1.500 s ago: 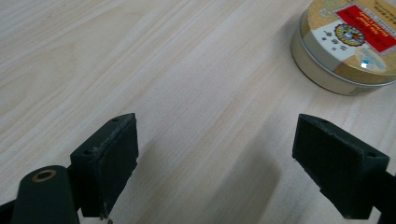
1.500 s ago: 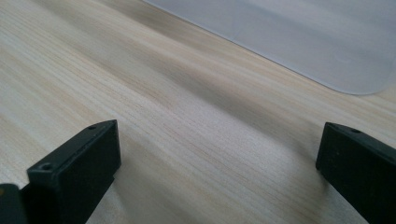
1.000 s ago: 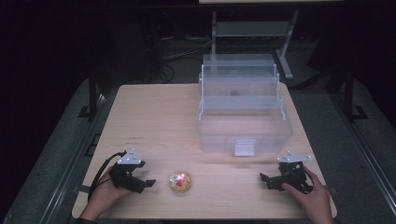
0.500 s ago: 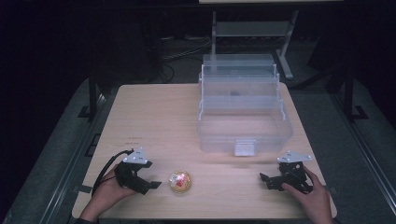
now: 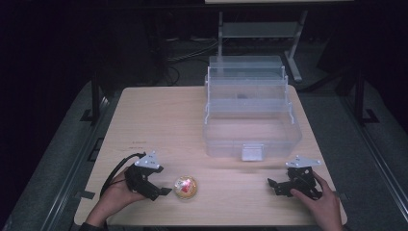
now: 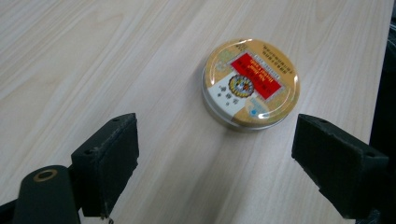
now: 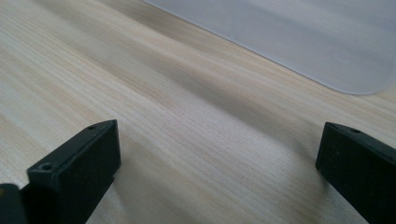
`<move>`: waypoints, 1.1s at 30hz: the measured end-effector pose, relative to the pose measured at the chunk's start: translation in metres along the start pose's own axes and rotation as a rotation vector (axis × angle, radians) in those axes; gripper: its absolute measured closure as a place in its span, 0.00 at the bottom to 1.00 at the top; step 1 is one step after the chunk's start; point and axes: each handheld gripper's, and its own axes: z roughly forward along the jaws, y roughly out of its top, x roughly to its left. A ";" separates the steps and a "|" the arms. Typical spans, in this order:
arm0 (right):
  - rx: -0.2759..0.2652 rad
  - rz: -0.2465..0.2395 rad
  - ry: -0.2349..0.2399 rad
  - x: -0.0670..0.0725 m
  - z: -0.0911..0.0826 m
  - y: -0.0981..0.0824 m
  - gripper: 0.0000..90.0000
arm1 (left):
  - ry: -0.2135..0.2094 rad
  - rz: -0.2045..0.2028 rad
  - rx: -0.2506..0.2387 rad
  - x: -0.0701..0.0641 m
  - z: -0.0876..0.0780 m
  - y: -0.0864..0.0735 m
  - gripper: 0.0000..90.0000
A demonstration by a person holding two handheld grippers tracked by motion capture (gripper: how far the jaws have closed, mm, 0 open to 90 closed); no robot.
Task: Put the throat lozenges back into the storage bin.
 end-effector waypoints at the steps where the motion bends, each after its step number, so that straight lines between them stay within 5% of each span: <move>1: 0.000 0.000 0.000 0.000 0.000 0.000 0.00 | -0.004 0.007 0.005 -0.001 0.002 0.003 0.16; 7: 0.000 0.000 0.000 0.000 0.000 0.000 0.00 | 0.000 0.042 0.056 -0.006 0.007 0.012 0.16; 33: 0.000 0.001 0.000 0.000 0.000 0.000 0.00 | -0.052 0.131 0.132 -0.018 0.031 0.043 0.15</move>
